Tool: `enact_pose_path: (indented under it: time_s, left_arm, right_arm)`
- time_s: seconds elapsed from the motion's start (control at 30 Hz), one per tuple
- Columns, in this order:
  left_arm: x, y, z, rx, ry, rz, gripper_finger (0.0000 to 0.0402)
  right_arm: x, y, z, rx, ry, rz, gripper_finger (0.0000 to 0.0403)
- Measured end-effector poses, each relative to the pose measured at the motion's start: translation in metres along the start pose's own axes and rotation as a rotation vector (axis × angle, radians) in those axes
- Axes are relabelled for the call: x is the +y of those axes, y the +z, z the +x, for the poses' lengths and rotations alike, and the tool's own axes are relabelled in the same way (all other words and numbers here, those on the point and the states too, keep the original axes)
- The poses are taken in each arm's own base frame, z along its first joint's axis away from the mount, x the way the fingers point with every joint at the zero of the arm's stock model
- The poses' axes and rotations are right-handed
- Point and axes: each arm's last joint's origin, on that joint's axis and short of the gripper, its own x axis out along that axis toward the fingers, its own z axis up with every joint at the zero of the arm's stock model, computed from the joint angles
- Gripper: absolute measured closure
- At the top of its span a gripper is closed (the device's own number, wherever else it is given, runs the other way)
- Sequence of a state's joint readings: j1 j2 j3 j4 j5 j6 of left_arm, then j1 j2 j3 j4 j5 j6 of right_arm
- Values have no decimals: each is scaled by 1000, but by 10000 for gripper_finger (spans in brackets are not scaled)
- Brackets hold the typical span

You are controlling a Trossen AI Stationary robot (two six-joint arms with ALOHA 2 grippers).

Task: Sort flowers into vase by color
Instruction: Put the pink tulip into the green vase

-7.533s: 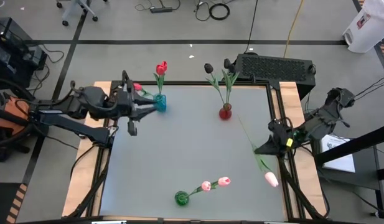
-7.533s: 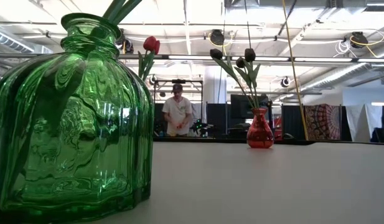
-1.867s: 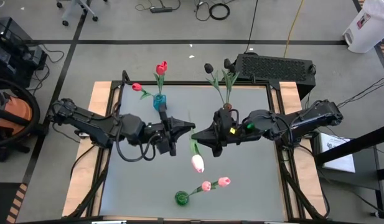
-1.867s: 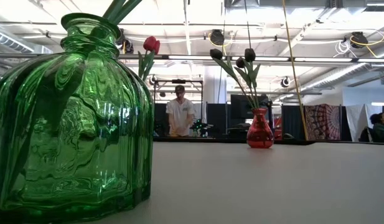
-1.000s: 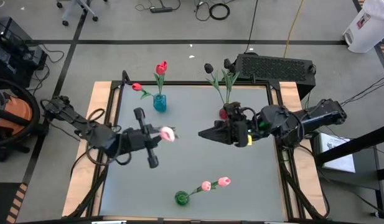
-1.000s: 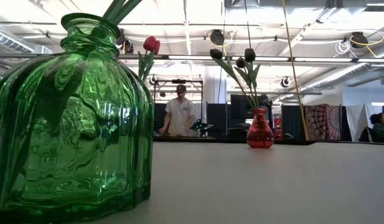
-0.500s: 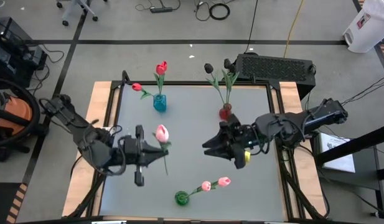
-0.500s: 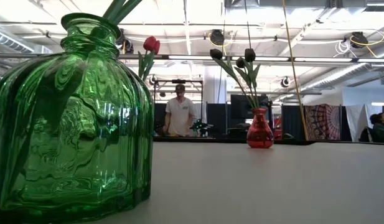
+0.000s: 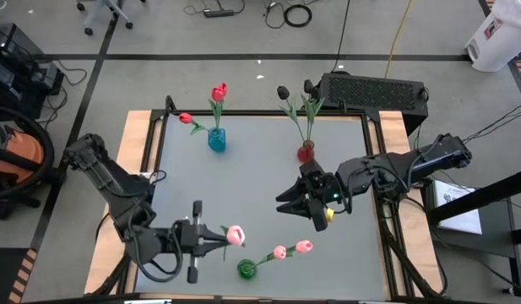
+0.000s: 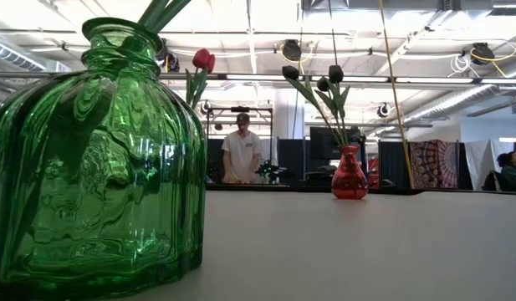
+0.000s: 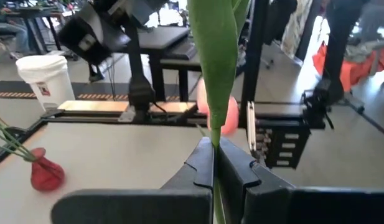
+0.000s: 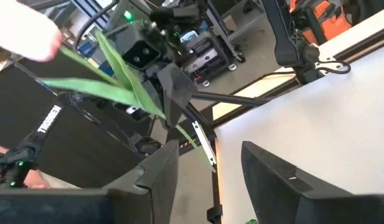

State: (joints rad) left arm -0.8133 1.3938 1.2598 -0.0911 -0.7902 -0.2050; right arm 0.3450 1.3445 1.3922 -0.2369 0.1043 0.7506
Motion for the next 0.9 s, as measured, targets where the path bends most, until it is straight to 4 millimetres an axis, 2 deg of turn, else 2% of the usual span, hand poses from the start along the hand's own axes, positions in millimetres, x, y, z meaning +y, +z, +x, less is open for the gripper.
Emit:
enact_pose_path:
  time_s: [0.1,0.27,0.47,0.73,0.9]
  left_arm:
    - [-3,-10,-2,15,2,6,395]
    - [-3,-29,-2,9,100,-12,395]
    - [-2,-51,1,-42,100,-85,395]
    - [8,-88,3,-92,159,-154,395]
    - [14,-104,8,-90,186,-169,395]
  right_arm:
    - [0,0,0,1,0,-5,236]
    - [0,0,0,2,-1,-9,236]
    - [0,0,0,2,-1,3,236]
    - [0,0,0,2,-1,4,236]
    - [0,0,0,2,-1,4,236]
